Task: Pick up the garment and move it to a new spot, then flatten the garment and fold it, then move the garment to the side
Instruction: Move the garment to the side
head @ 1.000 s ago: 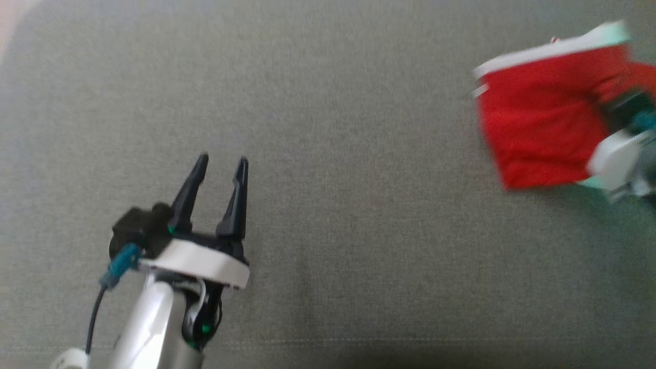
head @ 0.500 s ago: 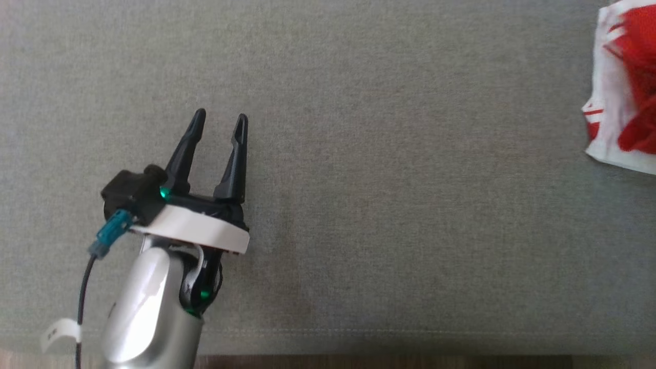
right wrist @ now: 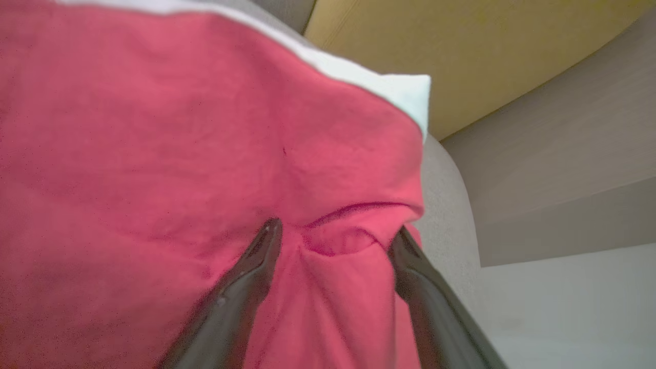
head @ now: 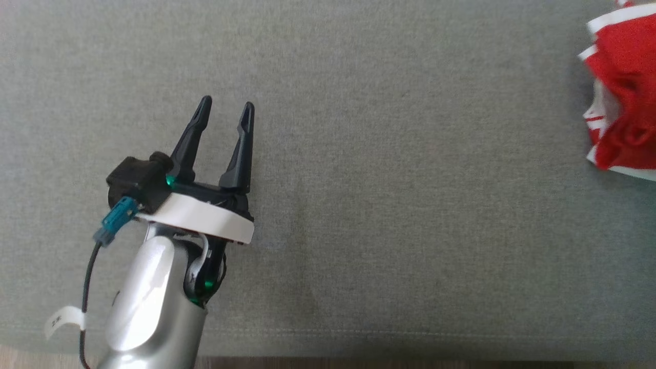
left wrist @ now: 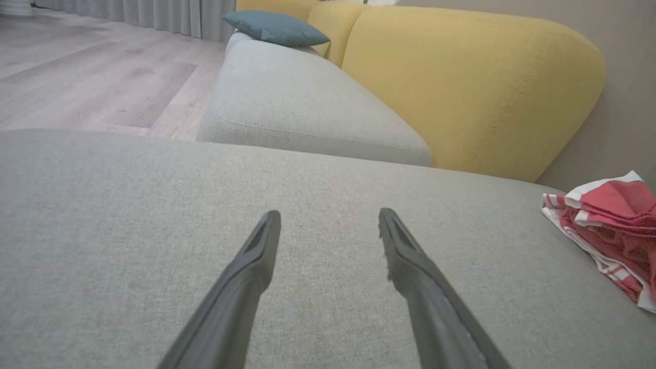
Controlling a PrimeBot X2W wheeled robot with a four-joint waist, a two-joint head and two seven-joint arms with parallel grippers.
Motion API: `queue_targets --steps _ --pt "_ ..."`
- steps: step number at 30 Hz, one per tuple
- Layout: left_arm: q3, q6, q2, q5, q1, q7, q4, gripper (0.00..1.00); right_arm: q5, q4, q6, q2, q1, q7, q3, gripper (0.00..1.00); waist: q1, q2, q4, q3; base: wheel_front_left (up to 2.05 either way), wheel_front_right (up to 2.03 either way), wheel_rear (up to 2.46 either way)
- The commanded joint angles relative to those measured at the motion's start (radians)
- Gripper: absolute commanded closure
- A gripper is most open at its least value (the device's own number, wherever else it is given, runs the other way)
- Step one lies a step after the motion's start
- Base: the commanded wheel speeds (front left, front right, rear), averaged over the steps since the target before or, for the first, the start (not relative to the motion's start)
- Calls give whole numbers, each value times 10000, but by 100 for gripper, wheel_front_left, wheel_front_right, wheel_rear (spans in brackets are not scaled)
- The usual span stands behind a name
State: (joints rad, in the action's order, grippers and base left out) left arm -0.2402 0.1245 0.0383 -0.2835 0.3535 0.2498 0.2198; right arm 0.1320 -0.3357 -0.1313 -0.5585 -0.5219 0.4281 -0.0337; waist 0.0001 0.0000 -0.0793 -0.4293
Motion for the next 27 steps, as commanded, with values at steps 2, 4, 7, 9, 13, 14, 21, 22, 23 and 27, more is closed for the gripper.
queue_targets --steps 2,4,7,9,13,14,21,22,23,27 --pt "388 60 120 -45 -34 120 -267 0 -94 349 6 103 104 -209 -52 0 -1 0 54 470 0 0 0" --pt "472 60 120 -20 -163 120 -240 0 -63 420 6 372 42 -447 15 0 -1 0 88 799 0 0 0" --pt "664 60 120 -3 -377 120 -231 0 -26 532 6 905 -75 -930 133 0 -1 0 134 1340 0 0 0" --pt "803 60 120 18 -536 120 -246 0 61 639 6 1297 -110 -1266 227 0 -1 0 157 1661 0 0 0" --pt "989 54 120 77 -850 120 -270 0 322 624 6 1988 -84 -1759 224 0 -1 0 167 2157 0 0 0" --pt "1011 54 120 104 -920 120 -272 0 343 568 6 2146 -64 -1844 204 0 -1 0 157 2257 0 0 0" --pt "1203 1 120 228 -1327 120 -353 0 -143 302 6 3050 61 -2616 300 0 -1 0 80 2759 0 0 0" --pt "1231 -13 120 234 -1381 120 -368 0 -312 324 6 3174 103 -2813 394 0 -1 0 66 2838 0 0 0" --pt "1263 -31 120 235 -1436 120 -394 0 -489 354 6 3283 165 -3030 537 0 -1 0 56 2919 0 0 0" --pt "1395 -127 120 219 -1716 120 -496 0 -1190 497 6 3908 601 -3888 786 0 -1 0 63 3289 0 0 0"
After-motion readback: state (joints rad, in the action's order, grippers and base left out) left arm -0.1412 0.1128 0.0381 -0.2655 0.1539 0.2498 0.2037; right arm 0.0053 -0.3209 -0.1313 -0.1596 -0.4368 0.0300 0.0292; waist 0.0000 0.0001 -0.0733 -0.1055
